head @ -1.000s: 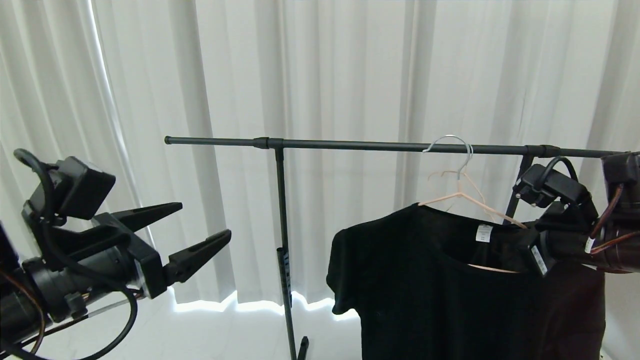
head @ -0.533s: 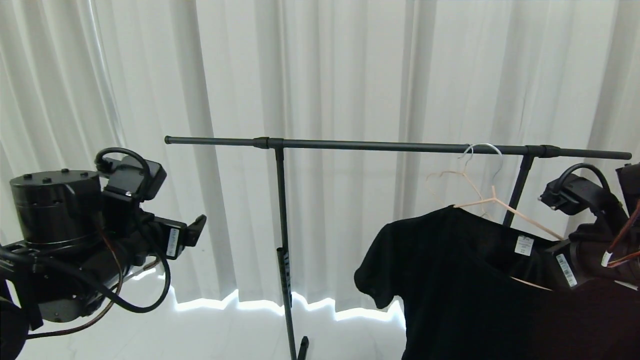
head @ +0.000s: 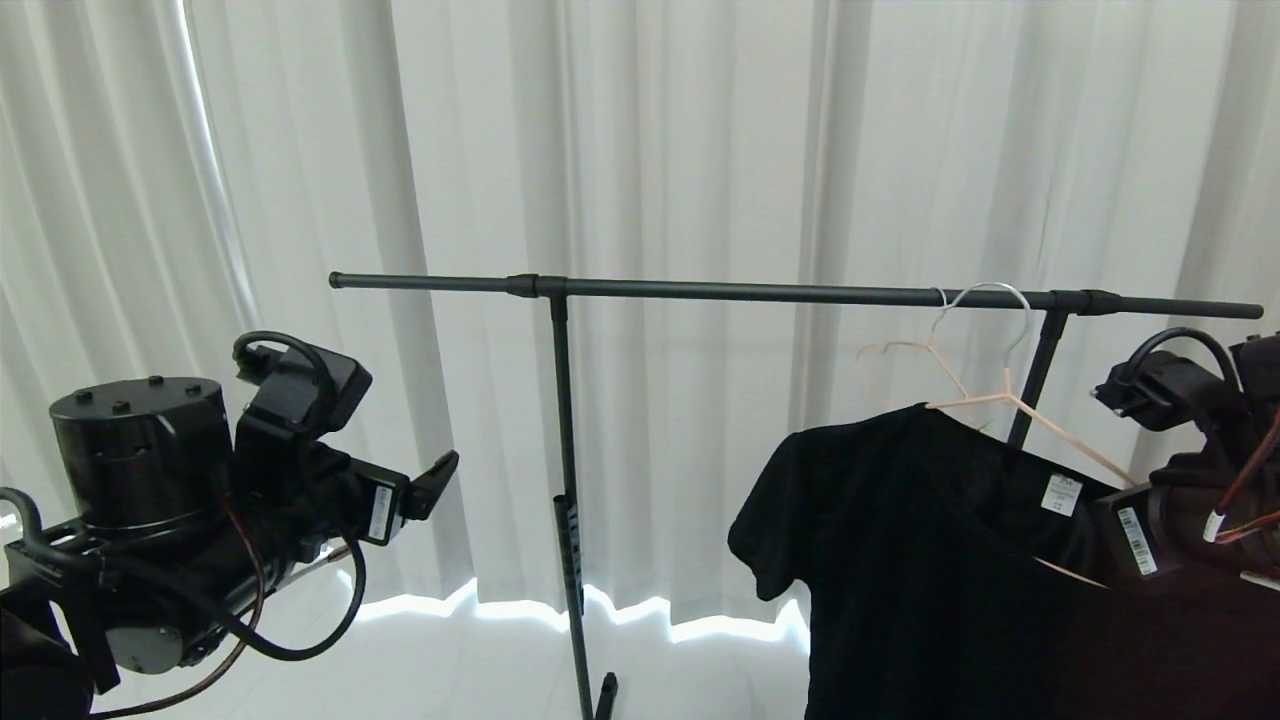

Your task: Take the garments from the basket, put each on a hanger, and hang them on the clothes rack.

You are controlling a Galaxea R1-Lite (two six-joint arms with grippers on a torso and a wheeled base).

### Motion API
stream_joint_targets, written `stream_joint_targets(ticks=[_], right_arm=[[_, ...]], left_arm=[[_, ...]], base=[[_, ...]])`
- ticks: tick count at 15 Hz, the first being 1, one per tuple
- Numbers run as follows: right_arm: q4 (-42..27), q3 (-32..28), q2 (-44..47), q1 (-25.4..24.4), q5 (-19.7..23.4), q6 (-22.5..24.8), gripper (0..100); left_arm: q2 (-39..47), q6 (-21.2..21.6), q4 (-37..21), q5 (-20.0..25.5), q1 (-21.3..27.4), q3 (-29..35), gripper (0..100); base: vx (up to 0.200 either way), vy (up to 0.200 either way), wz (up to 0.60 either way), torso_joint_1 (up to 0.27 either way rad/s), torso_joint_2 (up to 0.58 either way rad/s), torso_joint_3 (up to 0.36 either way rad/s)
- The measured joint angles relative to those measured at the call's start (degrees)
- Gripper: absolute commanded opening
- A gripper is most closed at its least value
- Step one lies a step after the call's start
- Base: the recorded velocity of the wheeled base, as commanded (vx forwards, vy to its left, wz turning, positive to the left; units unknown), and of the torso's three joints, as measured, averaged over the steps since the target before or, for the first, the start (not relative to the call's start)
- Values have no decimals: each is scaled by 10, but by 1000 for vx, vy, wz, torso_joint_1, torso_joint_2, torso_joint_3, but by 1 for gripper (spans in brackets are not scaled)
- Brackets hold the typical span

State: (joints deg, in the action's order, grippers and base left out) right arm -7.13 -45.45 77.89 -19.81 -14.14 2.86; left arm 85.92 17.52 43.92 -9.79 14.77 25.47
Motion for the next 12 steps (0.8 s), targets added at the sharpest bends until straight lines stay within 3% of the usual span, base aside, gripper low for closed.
stream_joint_targets(ticks=[2, 6, 12], right_arm=[[0, 1, 1, -6, 0, -4, 0], [0, 0, 4, -8, 0, -4, 0], [0, -1, 12, -7, -39, -10, 0]], left_arm=[[-7, 2, 10, 1, -2, -19, 100], [-17, 2, 11, -2, -3, -25, 100], [-17, 3, 11, -1, -2, -22, 100]], base=[[0, 0, 0, 0, 0, 0], [0, 200, 0, 6, 4, -1], [0, 0, 0, 0, 0, 0]])
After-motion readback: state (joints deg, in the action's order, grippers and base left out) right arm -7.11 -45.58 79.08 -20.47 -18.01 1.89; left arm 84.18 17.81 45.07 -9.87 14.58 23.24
